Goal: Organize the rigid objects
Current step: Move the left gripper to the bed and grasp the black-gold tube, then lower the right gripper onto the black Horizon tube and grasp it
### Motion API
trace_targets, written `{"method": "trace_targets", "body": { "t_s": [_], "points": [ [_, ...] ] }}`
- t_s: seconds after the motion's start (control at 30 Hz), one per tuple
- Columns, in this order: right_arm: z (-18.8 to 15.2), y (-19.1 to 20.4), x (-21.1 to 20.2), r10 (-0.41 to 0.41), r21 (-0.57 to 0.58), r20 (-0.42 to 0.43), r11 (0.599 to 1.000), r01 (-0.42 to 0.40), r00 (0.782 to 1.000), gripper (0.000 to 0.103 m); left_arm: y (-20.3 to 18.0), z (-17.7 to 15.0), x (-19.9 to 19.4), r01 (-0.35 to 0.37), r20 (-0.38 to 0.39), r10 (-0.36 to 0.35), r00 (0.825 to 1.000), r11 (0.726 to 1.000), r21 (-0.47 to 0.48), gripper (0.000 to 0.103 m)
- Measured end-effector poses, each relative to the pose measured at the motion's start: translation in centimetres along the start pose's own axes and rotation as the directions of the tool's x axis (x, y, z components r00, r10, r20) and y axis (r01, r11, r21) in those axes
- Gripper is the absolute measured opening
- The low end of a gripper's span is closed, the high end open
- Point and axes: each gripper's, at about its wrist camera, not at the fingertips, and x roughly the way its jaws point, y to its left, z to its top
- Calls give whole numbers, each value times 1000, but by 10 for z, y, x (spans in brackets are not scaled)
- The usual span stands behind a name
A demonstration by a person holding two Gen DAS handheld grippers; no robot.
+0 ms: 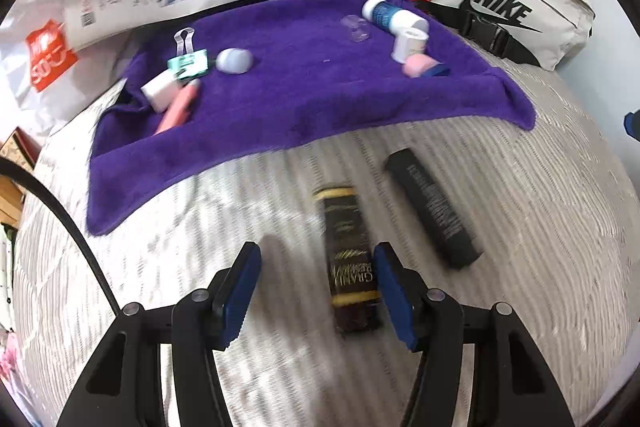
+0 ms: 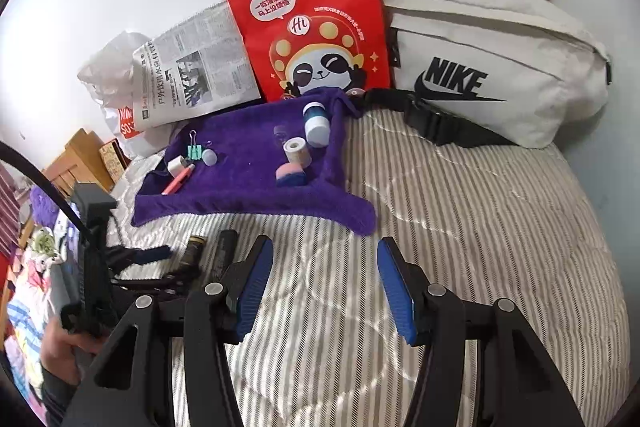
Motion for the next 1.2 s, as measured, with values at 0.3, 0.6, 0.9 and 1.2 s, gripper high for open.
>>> {"method": "trace_targets", "body": {
  "t_s": [0.3, 0.6, 0.9, 1.2],
  "points": [
    [-11, 3, -3, -4, -13, -9, 1000, 4, 1000, 54, -8, 0, -1, 66, 47, -70, 996, 995, 80, 22],
    [-19, 16, 15, 28, -47, -59, 998, -30, 998, 54, -8, 1, -2, 73, 37, -77, 996, 994, 86, 25],
    [-25, 48, 39, 65, -106, -114, 991, -78, 991, 54, 1, -3, -6, 4, 58, -9, 998, 996, 86, 23],
    [-30, 96, 87, 107, -177, -192, 974, -142, 976, 54, 82, -23, -16, -98, 43, 100, 994, 994, -45, 22]
  ]
}}
